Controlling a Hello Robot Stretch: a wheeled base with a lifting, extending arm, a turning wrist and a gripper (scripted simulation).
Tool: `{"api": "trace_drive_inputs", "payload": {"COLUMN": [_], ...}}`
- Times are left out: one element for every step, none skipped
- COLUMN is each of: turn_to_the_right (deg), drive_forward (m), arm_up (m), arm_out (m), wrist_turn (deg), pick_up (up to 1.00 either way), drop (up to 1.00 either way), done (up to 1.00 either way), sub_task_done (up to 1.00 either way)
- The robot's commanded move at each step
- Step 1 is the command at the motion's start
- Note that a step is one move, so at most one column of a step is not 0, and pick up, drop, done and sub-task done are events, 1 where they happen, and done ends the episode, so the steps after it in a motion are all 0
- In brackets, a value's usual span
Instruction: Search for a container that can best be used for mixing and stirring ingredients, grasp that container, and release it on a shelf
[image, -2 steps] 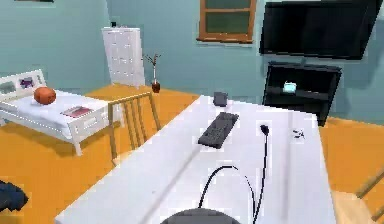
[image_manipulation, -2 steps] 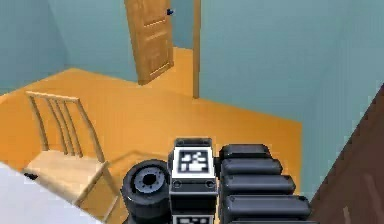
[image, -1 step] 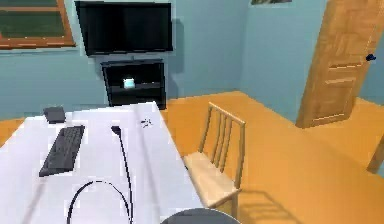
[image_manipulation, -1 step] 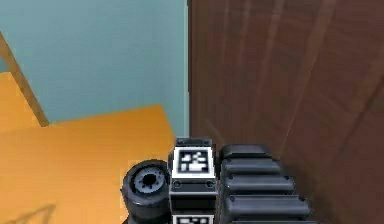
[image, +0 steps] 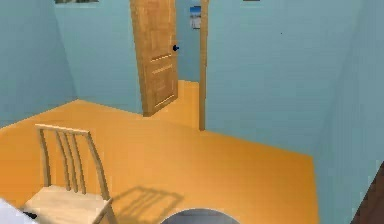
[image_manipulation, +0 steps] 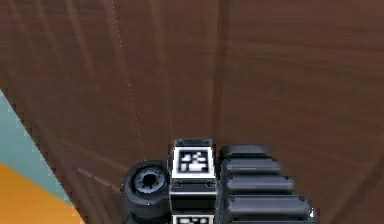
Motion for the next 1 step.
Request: {"api": "trace_drive_inputs", "payload": {"turn_to_the_right": [6.0], "drive_forward": [0.0], "arm_up": [0.0], "arm_out": [0.0], "wrist_turn": [0.0], "pick_up": [0.0], "drop": [0.0], "done": [0.0], "sub_task_done": [0.0]}}
